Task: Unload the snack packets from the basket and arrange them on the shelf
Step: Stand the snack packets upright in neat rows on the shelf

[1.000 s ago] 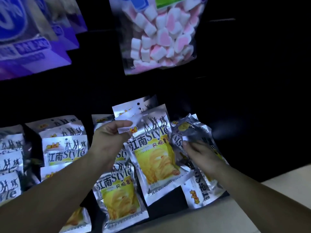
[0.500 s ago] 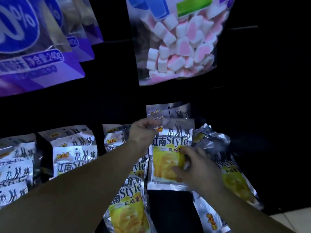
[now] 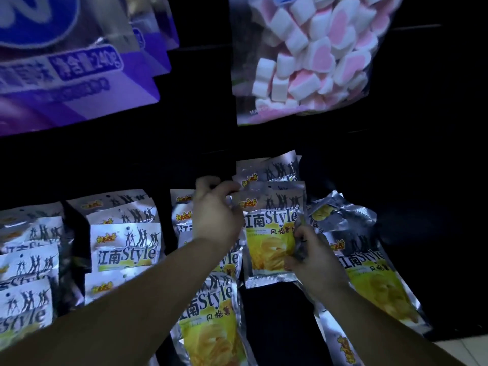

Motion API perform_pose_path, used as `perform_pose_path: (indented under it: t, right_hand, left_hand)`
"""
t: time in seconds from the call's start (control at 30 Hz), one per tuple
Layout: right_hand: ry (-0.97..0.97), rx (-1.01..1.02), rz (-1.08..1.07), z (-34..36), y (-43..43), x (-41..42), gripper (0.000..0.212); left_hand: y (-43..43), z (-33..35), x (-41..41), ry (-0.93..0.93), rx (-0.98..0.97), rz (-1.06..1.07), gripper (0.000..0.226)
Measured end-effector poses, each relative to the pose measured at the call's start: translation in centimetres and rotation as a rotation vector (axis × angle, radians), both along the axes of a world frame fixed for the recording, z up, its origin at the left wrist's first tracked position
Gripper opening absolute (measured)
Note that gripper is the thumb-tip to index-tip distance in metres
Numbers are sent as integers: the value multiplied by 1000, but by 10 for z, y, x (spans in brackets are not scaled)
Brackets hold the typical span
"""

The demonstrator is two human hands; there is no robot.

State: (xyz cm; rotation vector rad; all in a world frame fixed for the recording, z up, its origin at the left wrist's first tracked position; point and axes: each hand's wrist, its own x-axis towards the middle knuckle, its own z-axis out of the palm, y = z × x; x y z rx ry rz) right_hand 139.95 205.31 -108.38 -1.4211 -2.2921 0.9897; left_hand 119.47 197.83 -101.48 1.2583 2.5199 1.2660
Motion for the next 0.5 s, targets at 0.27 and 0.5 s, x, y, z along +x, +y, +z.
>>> perform_pose_path:
  t: [0.27, 0.5]
  right_hand:
    - [158, -116, 33, 11, -3, 4, 38]
    - [1, -63, 1, 22, 9, 38, 15]
  left_hand:
    - [-35, -19, 69, -995, -352, -314, 56]
    - [-28, -36, 92, -863, -368, -309, 65]
